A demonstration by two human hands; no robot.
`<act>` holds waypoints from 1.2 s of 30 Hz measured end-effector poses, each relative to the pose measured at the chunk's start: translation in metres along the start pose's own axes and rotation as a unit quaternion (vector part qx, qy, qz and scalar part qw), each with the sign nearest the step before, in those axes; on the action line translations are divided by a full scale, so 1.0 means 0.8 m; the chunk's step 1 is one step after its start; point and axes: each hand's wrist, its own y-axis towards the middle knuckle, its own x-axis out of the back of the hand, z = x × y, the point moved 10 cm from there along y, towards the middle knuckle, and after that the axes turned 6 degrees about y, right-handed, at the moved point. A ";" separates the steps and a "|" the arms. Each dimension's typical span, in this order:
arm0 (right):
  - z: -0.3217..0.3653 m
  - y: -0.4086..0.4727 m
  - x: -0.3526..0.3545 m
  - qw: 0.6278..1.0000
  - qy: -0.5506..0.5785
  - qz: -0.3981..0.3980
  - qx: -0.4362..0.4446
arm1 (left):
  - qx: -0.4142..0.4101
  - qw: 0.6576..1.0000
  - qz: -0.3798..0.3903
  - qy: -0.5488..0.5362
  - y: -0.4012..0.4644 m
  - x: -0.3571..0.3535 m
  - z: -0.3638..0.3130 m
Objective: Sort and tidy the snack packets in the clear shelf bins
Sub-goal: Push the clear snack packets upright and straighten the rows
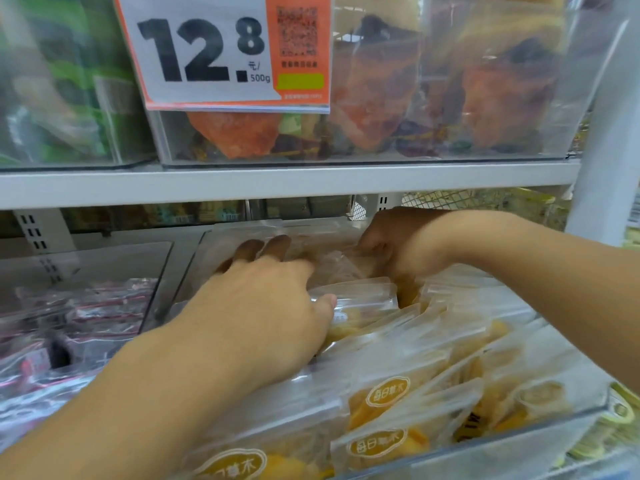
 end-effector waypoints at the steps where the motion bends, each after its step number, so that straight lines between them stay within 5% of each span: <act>1: 0.000 0.004 -0.003 1.000 -0.010 -0.015 0.000 | -0.008 1.000 -0.001 -0.012 0.002 0.000 0.000; 9: 0.031 0.006 0.016 0.990 0.055 -0.108 0.064 | -0.087 0.994 0.018 -0.062 0.014 -0.009 -0.018; 16: 0.030 -0.001 0.007 0.995 0.073 -0.041 0.052 | -0.094 0.992 0.017 -0.080 0.015 -0.010 -0.015; 24: -0.010 -0.045 0.020 0.991 0.057 -0.121 0.011 | -0.098 0.994 -0.016 -0.042 0.012 -0.005 -0.020; 30: -0.013 -0.032 0.017 0.996 -0.022 -0.064 -0.057 | -0.129 0.991 0.009 -0.039 0.026 -0.011 -0.043; 36: 0.004 -0.011 0.023 0.991 0.054 -0.118 0.013 | -0.130 0.990 0.043 -0.039 0.026 -0.016 -0.044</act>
